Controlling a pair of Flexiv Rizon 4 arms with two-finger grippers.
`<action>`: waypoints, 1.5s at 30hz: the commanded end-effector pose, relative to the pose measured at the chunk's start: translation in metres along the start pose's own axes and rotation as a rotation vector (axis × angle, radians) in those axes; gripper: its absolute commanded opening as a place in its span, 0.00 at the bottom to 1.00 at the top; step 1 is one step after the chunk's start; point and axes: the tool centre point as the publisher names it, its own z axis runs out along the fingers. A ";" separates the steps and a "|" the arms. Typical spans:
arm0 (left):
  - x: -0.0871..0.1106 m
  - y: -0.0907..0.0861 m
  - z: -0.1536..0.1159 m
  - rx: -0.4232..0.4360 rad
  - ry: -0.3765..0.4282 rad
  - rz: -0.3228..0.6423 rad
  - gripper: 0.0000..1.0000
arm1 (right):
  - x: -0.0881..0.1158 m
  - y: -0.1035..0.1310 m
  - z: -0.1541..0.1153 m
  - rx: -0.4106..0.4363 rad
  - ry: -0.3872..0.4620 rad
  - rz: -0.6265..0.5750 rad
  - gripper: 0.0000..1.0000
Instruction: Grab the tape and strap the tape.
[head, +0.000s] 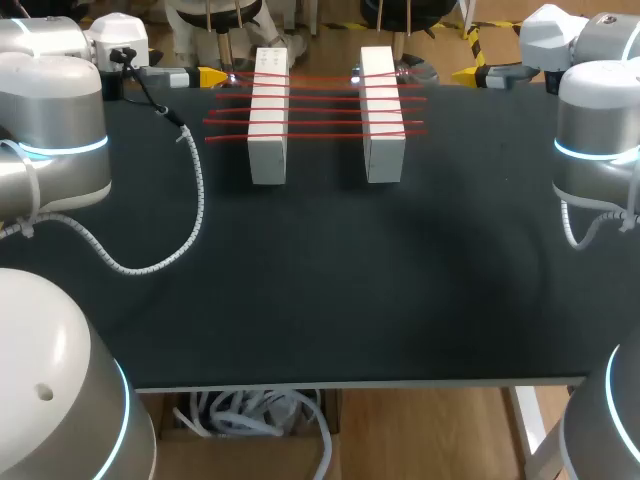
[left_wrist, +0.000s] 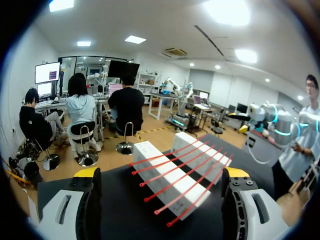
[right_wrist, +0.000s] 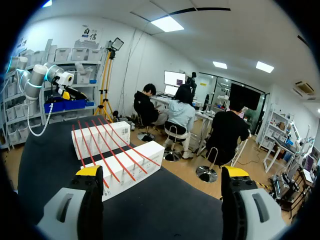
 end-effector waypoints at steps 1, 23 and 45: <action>0.000 0.000 0.000 0.000 0.000 0.000 1.00 | 0.000 0.000 0.000 0.000 0.000 0.000 1.00; 0.006 0.005 -0.005 0.015 0.064 0.105 1.00 | 0.000 0.000 0.000 0.000 0.000 0.000 1.00; 0.050 0.036 -0.023 0.036 0.360 0.432 1.00 | 0.000 0.000 0.000 0.000 0.000 0.000 1.00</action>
